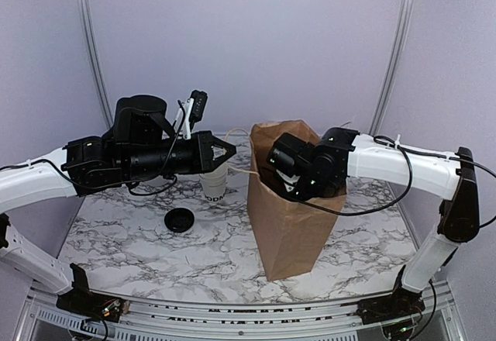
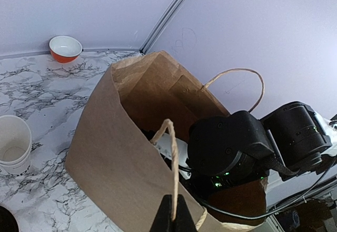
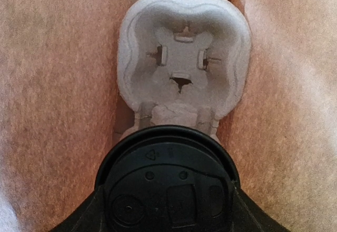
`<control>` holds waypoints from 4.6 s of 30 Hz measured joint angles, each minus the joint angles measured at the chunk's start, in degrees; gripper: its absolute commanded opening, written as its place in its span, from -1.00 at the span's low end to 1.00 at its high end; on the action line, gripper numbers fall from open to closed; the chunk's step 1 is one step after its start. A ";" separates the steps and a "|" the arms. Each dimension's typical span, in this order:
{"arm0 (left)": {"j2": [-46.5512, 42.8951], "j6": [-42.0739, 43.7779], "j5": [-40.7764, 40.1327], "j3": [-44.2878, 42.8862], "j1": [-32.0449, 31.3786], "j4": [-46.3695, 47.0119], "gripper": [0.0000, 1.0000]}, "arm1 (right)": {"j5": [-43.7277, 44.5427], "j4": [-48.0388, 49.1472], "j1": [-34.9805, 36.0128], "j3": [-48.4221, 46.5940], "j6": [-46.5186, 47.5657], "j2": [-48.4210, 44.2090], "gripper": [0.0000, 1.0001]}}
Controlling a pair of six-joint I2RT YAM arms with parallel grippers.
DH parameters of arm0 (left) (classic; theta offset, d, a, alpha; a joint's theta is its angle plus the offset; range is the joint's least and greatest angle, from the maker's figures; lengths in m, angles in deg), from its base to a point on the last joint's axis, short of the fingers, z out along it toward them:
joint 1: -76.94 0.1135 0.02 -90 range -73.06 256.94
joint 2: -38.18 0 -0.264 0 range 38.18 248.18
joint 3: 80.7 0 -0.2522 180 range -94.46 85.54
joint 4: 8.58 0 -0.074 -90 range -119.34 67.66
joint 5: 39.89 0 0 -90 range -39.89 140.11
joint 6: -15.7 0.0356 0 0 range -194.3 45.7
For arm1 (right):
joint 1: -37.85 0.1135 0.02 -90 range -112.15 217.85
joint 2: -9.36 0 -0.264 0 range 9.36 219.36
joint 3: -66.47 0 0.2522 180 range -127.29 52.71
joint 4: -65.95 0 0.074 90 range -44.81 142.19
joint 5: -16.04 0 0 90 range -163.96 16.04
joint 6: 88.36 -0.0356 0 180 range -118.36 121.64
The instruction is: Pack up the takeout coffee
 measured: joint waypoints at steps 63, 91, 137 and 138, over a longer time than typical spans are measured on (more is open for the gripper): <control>1.25 0.04 0.79 -1.36 0.00 -0.26 -1.00 | 6.36 -9.77 3.21 -18.99 -1.22 1.27 0.85; 1.25 0.59 0.79 -5.33 0.00 -2.38 -0.59 | 10.27 -5.60 3.28 -29.40 2.60 -1.42 0.86; -10.88 3.19 -19.98 0.31 12.79 -16.68 0.98 | 9.75 26.97 -17.99 -1.75 14.40 -28.98 0.93; -10.95 2.97 -20.39 0.72 14.03 -17.31 0.98 | 8.46 27.02 -19.96 -0.85 14.16 -29.22 0.93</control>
